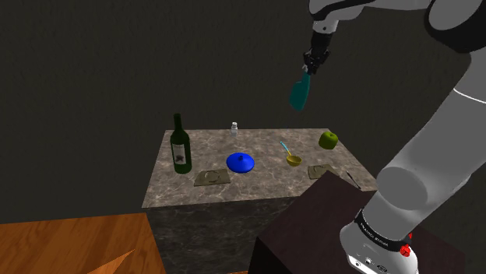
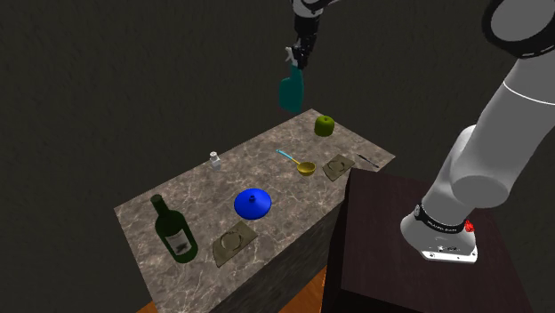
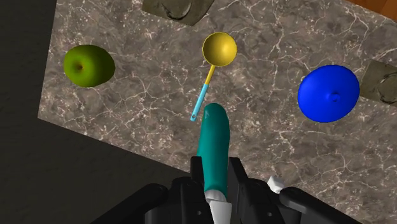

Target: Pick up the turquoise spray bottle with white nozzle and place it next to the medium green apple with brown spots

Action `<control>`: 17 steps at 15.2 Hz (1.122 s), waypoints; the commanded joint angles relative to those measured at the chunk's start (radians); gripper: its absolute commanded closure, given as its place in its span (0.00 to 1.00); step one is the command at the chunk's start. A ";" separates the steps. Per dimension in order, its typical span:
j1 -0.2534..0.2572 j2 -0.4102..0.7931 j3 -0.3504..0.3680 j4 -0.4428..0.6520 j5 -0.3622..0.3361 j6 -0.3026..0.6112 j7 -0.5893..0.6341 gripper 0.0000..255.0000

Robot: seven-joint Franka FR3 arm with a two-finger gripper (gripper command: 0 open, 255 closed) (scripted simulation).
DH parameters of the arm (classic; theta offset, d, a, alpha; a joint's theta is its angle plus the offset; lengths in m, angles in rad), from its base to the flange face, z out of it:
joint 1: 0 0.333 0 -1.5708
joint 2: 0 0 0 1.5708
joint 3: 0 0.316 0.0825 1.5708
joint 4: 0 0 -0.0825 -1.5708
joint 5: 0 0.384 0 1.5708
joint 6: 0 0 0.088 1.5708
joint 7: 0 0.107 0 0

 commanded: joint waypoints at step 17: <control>-0.295 0.695 -0.063 0.968 0.217 -0.275 -0.297 1.00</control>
